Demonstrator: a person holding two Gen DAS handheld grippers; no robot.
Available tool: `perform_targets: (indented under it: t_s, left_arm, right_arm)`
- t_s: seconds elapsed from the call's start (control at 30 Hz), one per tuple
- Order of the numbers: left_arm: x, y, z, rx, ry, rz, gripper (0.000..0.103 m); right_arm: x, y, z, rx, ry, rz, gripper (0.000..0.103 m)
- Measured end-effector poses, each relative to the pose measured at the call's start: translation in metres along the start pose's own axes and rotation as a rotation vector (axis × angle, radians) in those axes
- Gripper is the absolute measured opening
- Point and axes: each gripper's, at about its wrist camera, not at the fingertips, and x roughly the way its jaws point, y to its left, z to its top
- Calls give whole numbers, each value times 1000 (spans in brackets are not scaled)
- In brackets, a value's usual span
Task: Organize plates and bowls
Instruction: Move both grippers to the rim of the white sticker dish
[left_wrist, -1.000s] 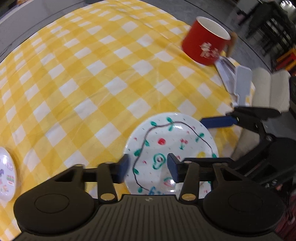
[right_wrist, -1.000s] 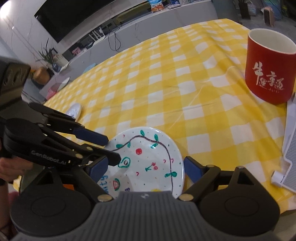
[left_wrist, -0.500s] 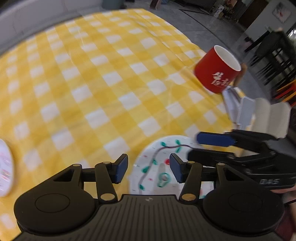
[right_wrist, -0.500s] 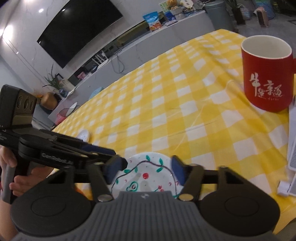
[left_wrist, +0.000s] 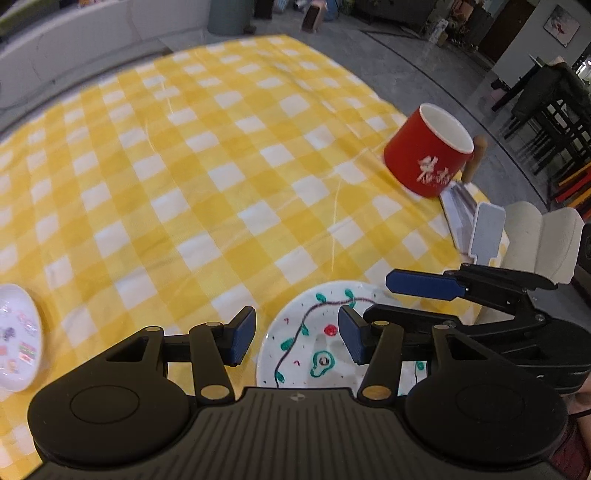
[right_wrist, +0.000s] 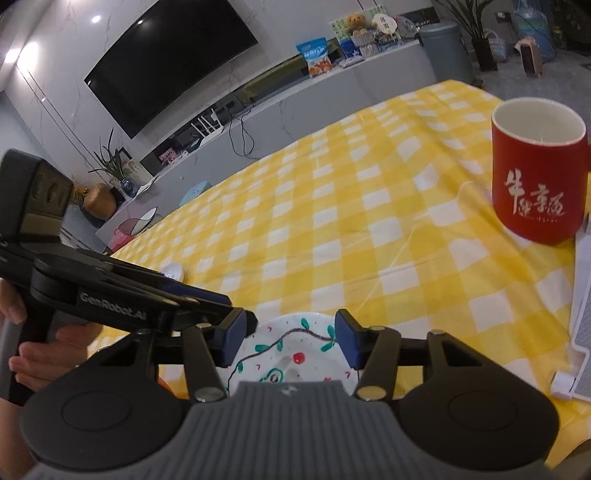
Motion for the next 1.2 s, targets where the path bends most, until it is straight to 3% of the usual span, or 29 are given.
perform_targets:
  t_s: [0.13,0.33,0.43,0.57,0.63,0.8,0.93,1.1,1.2]
  left_arm:
    - [-26,-3,2,-26,-102,43,61]
    - [-79,-16,1,-19,-223,128,63]
    - [-105,-13,-3,-60,-230,160,64]
    - [-132,-2,-27,-105,-308,300,68]
    - [-139,13,-41,-164,-332,361,68]
    - [-135,69,-59,-359,-293,412,68]
    - [-122,109,-70,-458,-253,445,68]
    - [-113,146,-84,-564,-214,467,67]
    - [-104,160,-91,-586,-186,502,67]
  right_arm:
    - [-10,2,1,-11,-59,-27,54]
    - [-39,16,10,-79,-229,-81,57]
    - [-55,26,18,-53,-268,-1,61]
    - [-72,50,26,-25,-261,142,70]
    - [-73,69,30,-59,-228,151,77]
    - [-52,104,43,-44,-93,158,78]
    - [-22,134,55,-58,24,185,78]
    - [36,166,74,-94,123,126,76]
    - [82,177,82,-71,229,157,74]
